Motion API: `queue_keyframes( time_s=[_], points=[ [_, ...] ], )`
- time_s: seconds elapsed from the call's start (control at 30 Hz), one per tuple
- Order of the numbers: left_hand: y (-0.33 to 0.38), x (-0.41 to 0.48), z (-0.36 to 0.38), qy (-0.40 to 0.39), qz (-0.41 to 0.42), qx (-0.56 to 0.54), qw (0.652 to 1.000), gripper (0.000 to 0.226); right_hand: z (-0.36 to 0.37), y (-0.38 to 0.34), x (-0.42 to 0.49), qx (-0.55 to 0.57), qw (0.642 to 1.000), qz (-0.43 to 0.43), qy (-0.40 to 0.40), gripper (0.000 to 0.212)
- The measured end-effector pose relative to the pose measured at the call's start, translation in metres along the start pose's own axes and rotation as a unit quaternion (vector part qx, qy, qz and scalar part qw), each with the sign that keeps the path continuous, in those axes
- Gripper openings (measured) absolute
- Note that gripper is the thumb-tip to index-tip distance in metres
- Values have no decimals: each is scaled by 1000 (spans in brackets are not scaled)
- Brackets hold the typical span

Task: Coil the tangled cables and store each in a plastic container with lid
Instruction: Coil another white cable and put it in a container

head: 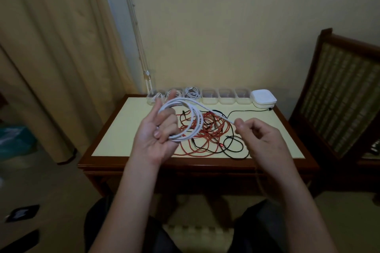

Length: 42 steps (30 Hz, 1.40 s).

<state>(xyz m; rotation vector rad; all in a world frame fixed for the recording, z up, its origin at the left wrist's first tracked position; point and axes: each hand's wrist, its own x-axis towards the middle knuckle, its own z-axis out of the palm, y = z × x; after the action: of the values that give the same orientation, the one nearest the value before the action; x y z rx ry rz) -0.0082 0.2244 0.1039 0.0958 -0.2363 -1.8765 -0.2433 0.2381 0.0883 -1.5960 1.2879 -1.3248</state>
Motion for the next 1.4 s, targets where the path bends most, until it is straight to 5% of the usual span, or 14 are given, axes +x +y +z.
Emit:
queue_keyframes(
  time_s=[0.27,0.43,0.57,0.7,0.93,1.03,1.2,1.4],
  points=[
    [19,-4,-1,97,129,-44,986,41,-7,18,3,-74,997,-21,9,13],
    [5,1,5,148,199,143,958,46,-3,23,3,-212,974,-84,1,16],
    [-14,5,5,152,251,380,877,28,5,22,4,-266,955,-127,-29,16],
    [-38,6,2,115,189,583,782,40,17,18,1,-229,958,-172,-31,17],
    [-55,3,-5,75,47,709,700,35,22,13,-2,-160,973,-159,-42,13],
    [-50,4,-3,101,1,666,739,30,22,14,-3,-145,980,-135,-27,15],
    [-50,0,1,41,-64,404,912,35,22,9,-1,-78,994,-75,-10,30],
    [-63,1,3,27,-74,300,951,32,32,4,-4,4,999,-32,-43,33]
  ],
)
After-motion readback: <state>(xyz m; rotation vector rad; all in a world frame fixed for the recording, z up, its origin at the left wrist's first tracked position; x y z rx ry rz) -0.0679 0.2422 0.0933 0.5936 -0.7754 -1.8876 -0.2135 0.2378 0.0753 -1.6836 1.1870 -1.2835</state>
